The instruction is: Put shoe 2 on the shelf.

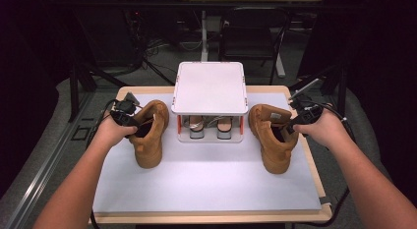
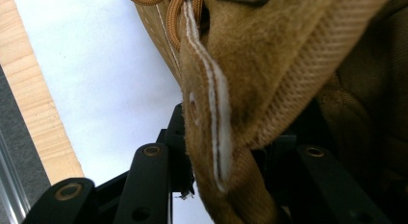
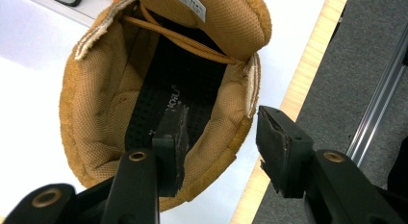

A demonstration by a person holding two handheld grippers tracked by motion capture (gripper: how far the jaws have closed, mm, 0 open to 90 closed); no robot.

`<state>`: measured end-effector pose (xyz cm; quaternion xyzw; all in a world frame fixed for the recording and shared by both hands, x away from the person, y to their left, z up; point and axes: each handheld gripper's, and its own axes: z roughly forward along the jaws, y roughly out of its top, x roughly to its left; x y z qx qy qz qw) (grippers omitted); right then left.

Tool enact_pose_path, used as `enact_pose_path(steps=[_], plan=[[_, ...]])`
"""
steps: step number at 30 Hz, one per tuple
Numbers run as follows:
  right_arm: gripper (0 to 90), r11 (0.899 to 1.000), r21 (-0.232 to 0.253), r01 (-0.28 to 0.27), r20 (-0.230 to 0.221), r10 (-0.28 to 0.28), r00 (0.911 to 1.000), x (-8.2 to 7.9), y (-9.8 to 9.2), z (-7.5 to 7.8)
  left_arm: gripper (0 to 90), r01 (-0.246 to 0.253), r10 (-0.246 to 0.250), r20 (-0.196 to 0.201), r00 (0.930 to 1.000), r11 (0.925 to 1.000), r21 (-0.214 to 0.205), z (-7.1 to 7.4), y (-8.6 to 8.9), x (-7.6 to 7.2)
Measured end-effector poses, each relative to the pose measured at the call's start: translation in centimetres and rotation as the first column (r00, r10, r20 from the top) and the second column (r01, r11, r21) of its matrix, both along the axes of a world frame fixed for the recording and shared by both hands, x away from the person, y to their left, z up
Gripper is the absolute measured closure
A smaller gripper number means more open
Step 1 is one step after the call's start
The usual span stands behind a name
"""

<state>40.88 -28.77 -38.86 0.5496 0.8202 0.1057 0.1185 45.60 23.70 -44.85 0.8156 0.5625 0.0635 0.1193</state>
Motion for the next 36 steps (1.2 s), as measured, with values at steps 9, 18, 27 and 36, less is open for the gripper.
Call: enact_pose_path(steps=[9,18,27,36], plan=[[54.5,1.0,0.017,0.013,0.019,-0.013,0.9997,0.4,-0.3,0.0,67.8,-0.01,0.01,-0.033,0.9994,0.9997,-0.021,-0.4,0.1,0.3],[55.5,1.0,0.004,0.014,-0.007,-0.014,0.9999,1.2,0.1,-0.8,69.1,-0.024,0.022,-0.06,0.9979,0.999,-0.037,-0.7,0.3,0.5],[64.0,1.0,0.007,0.021,-0.026,-0.021,0.9994,2.1,-0.5,-2.7,70.3,-0.02,0.018,-0.065,0.9977,0.9993,-0.03,-0.8,0.3,0.6],[65.4,1.0,0.003,0.016,-0.057,-0.016,0.9983,2.5,-0.2,-4.3,70.6,-0.017,0.015,-0.069,0.9975,0.9995,-0.028,-0.8,0.3,0.7]])
